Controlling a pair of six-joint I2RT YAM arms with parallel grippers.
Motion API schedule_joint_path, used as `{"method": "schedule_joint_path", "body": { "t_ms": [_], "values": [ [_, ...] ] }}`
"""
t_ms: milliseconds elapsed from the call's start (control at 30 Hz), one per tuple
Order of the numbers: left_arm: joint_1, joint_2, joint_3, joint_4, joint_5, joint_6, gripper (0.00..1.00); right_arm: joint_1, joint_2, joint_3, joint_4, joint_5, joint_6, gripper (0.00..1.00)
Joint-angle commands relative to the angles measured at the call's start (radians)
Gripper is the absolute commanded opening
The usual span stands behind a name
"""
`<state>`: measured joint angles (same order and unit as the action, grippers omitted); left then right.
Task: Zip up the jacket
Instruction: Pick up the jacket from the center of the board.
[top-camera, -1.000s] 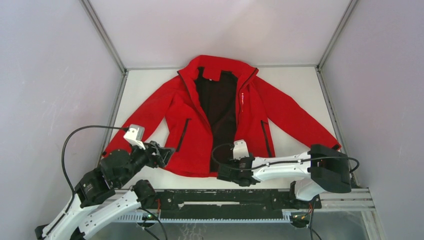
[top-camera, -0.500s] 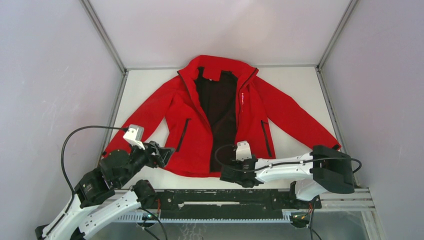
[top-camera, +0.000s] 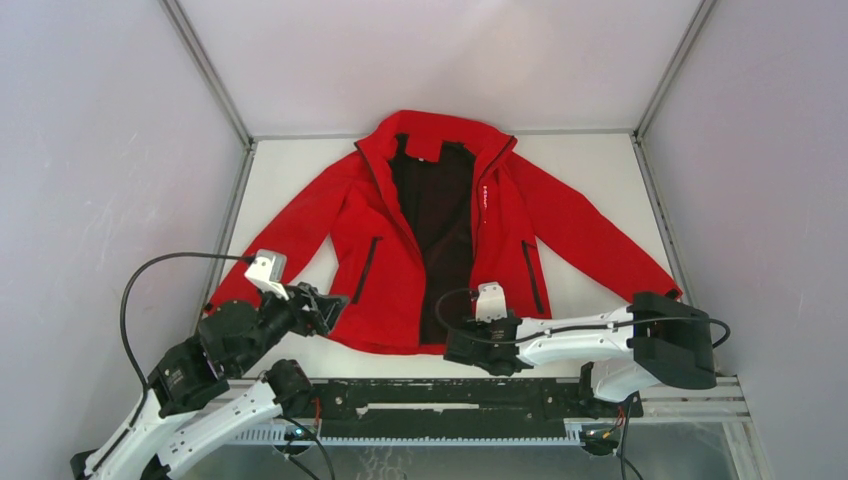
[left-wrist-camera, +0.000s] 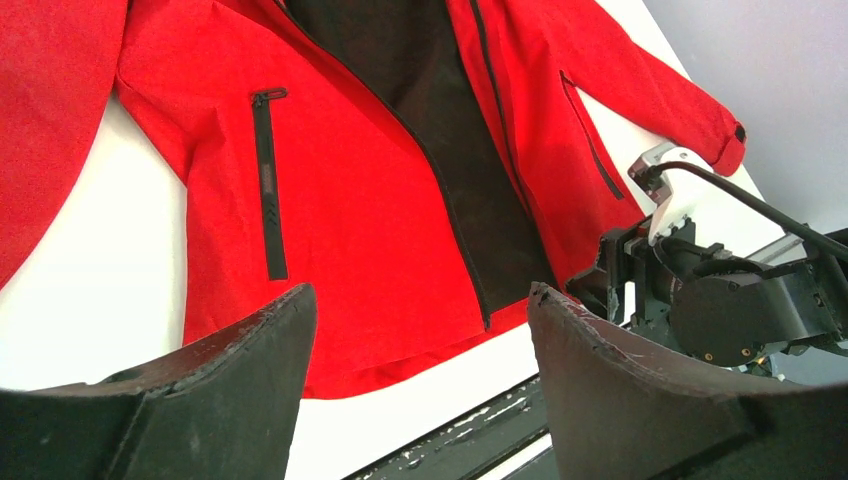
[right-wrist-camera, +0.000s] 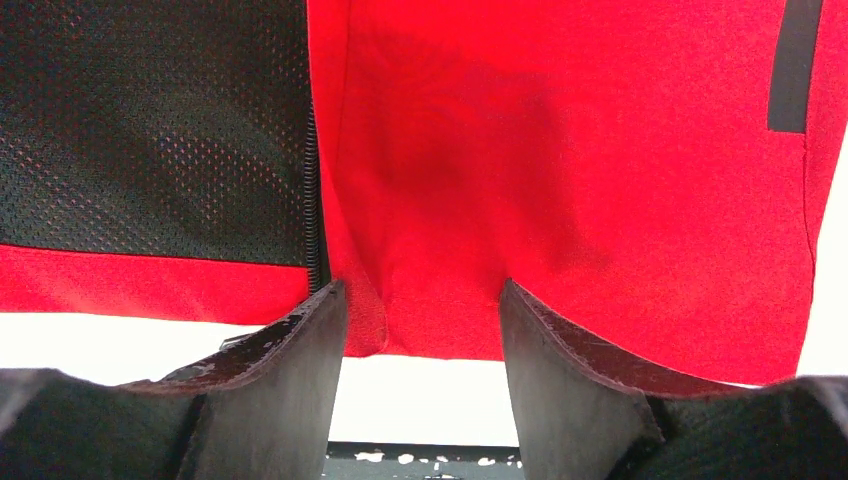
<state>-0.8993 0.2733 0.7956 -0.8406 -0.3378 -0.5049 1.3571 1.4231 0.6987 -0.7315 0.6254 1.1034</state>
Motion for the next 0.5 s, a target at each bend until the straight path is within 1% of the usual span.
{"method": "schedule_joint_path", "body": {
  "t_ms": [0, 467],
  "values": [
    [-0.005, -0.013, -0.001, 0.024, -0.014, 0.016, 0.81, 0.001, 0.019, -0.023, 0.034, -0.048, 0.024, 0.66],
    [-0.005, -0.019, -0.002, 0.023, -0.019, 0.015, 0.82, -0.004, -0.024, -0.138, 0.126, -0.113, 0.053, 0.64]
  ]
}}
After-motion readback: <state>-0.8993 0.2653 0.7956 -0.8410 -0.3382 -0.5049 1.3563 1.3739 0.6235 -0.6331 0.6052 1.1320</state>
